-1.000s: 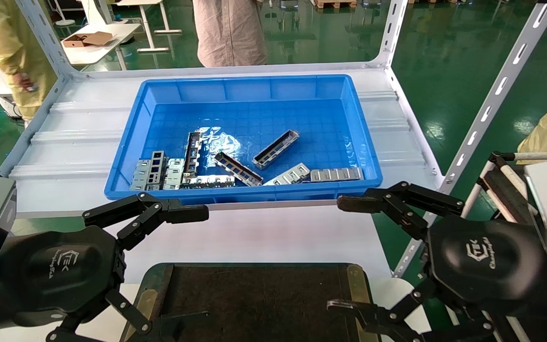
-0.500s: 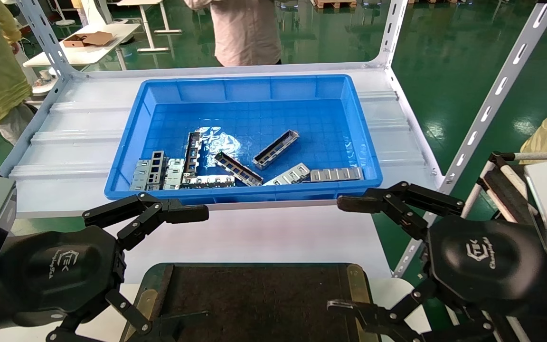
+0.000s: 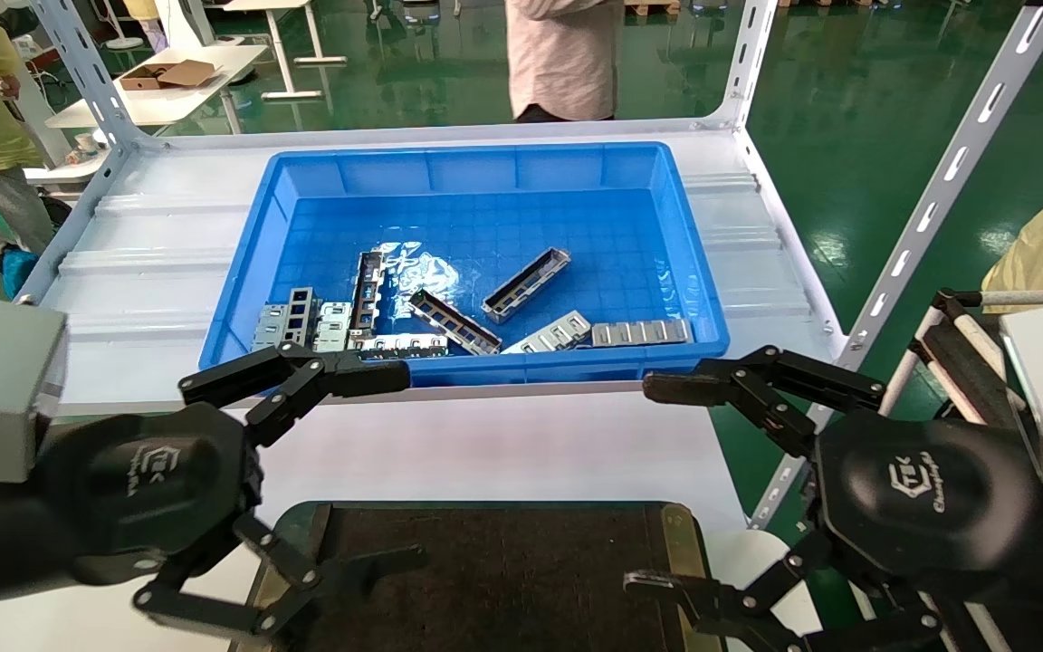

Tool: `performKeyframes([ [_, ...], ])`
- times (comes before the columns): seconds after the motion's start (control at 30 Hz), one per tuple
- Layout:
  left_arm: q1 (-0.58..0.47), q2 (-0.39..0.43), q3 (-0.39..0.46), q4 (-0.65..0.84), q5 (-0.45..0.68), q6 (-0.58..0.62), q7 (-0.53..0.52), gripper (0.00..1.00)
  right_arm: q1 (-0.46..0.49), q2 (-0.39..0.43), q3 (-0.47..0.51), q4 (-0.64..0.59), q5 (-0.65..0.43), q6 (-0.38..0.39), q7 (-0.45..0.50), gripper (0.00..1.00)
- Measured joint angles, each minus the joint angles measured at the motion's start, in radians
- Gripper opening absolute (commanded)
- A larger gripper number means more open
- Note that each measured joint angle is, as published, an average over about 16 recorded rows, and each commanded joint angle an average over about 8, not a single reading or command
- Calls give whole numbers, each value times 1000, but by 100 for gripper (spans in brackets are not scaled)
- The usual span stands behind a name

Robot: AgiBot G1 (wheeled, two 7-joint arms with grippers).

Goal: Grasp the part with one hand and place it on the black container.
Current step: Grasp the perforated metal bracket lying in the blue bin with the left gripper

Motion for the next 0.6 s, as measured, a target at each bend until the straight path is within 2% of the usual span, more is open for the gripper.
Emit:
performKeyframes([
  [0.3, -19, 67, 33, -18, 106, -148, -15, 100, 0, 0, 0, 0, 0, 0, 0, 100],
  [0.6, -70, 174, 98, 15, 257, -317, -52, 100, 0, 0, 0, 0, 0, 0, 0, 100],
])
